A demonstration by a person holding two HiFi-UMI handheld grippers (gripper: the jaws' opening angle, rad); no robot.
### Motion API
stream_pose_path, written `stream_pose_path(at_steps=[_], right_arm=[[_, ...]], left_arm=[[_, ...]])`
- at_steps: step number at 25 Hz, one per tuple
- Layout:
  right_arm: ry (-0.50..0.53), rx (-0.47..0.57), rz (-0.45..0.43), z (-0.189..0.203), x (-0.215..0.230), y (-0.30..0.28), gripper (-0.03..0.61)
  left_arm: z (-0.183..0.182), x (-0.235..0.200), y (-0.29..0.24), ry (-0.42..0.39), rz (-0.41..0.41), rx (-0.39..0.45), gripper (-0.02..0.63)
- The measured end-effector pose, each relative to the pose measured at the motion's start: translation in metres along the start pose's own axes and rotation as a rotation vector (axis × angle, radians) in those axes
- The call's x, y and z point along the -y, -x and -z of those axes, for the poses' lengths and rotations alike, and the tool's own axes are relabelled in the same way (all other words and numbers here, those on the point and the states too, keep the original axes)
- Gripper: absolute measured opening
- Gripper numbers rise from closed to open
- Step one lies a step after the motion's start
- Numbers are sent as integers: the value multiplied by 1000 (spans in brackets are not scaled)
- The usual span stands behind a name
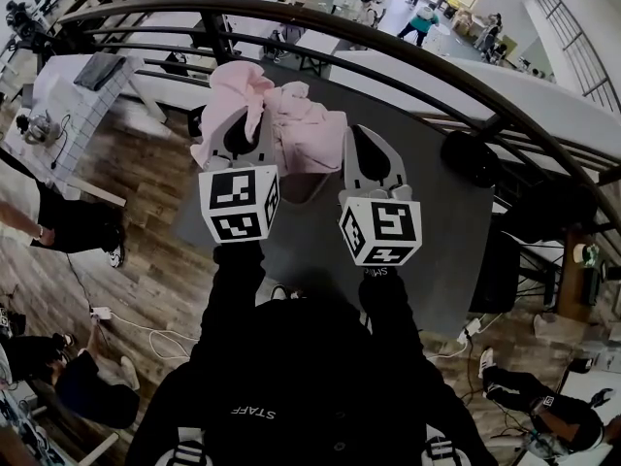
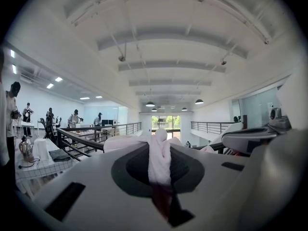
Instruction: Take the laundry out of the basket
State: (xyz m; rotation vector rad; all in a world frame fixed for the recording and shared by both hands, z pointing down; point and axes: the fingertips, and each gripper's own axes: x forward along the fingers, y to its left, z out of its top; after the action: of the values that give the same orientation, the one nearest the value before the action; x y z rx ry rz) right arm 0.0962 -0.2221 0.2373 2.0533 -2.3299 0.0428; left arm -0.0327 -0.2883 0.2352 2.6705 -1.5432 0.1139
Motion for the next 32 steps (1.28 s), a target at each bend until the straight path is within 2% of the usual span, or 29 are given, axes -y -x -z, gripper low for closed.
stream_pose_path(at_steps=[14, 32], right_arm=[[14, 8, 38, -5, 8, 4, 14], [12, 8, 37, -2, 5, 5, 14]], left_arm=[[0, 6, -2, -6, 4, -1, 37], [7, 9, -1, -7, 11, -11, 37]])
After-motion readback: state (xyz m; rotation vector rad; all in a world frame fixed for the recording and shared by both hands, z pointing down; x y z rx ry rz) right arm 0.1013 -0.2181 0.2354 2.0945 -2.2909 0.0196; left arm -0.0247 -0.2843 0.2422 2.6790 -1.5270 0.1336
